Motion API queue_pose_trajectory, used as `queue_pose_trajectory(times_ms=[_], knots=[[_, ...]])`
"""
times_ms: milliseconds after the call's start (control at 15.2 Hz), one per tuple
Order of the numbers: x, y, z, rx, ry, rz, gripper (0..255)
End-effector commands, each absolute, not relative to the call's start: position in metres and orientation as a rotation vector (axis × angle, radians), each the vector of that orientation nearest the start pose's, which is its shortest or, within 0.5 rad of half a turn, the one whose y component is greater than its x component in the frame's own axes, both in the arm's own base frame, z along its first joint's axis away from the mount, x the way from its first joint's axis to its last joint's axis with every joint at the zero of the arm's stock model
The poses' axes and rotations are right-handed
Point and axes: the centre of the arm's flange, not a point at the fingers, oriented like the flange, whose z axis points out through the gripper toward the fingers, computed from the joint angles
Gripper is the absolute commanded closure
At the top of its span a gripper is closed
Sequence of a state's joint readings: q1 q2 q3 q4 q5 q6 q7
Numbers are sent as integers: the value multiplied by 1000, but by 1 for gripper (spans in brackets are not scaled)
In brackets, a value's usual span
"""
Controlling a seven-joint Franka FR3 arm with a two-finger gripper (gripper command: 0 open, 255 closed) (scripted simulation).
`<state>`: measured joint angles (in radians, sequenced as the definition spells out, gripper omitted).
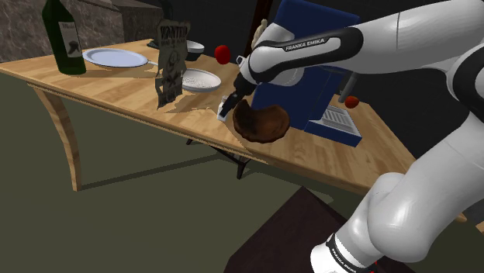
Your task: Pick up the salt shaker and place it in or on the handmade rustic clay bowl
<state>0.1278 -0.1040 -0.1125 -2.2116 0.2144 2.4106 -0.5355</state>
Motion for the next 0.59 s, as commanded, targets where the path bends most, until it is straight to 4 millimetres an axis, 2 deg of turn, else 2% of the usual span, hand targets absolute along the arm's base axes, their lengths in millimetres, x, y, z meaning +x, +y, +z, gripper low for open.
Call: queue_pose_trajectory(times_ms=[0, 330, 396, 528], knots=[[538, 9, 452, -2941, -614, -510, 0], [538, 9, 452, -2941, -614, -510, 0], [538, 9, 452, -2941, -614, -510, 255], [538, 9, 452, -2941, -614, -510, 255]])
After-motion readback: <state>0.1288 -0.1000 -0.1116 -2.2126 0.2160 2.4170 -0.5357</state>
